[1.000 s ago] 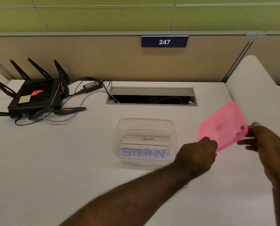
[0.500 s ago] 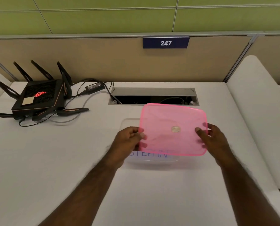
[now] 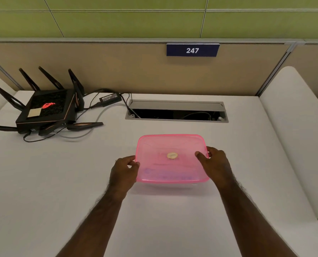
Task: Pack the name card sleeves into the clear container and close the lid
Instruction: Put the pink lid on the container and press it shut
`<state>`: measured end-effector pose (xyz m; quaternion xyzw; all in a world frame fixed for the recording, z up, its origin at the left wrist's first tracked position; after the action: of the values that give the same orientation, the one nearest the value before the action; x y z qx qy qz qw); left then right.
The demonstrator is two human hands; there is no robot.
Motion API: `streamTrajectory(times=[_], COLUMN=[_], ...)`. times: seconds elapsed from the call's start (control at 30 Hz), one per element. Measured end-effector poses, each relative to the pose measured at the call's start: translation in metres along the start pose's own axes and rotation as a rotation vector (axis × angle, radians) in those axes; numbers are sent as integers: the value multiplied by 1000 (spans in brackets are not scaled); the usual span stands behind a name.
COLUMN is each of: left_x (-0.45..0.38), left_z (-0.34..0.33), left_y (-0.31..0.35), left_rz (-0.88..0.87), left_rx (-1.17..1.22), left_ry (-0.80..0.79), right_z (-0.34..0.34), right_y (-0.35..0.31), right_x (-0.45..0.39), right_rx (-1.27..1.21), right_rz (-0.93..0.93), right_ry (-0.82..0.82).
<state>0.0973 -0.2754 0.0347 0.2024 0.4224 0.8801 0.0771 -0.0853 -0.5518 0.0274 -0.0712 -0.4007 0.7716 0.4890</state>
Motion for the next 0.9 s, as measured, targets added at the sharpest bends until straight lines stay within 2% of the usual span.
streamTrajectory(times=[0.23,0.43,0.67,0.8,0.9], left_x=[-19,-29,-28,-29,-29], left_z=[-4,-9,-11,-13,-13], left_y=[4,-2,-13,-13,-13], left_rz=[75,179,197,212,217], left_rx=[6,146,301,354,367], left_ry=[-55,-172,-287,-345,-349], right_z=[-3,-3,-4,-4,-9], right_y=[5,5,4,3,23], right_x=[0,-1,2,3,14], right_rx=[7,-12,24,-93,-262], right_rz=[-17,-4,27,60,-116], right_ry=[-25,-36,-71,-136,-271])
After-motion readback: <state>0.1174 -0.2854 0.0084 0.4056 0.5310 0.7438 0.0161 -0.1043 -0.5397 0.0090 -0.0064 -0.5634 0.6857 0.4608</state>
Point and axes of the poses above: each hand's wrist, its own x-axis away from the middle knuckle, its own z-axis out of the back of the hand, y = z × x, the point moved 9 cm from there along -x, towards the middle knuckle, and after that the axes turned 3 degrees about -x, right-handed, at the moved point
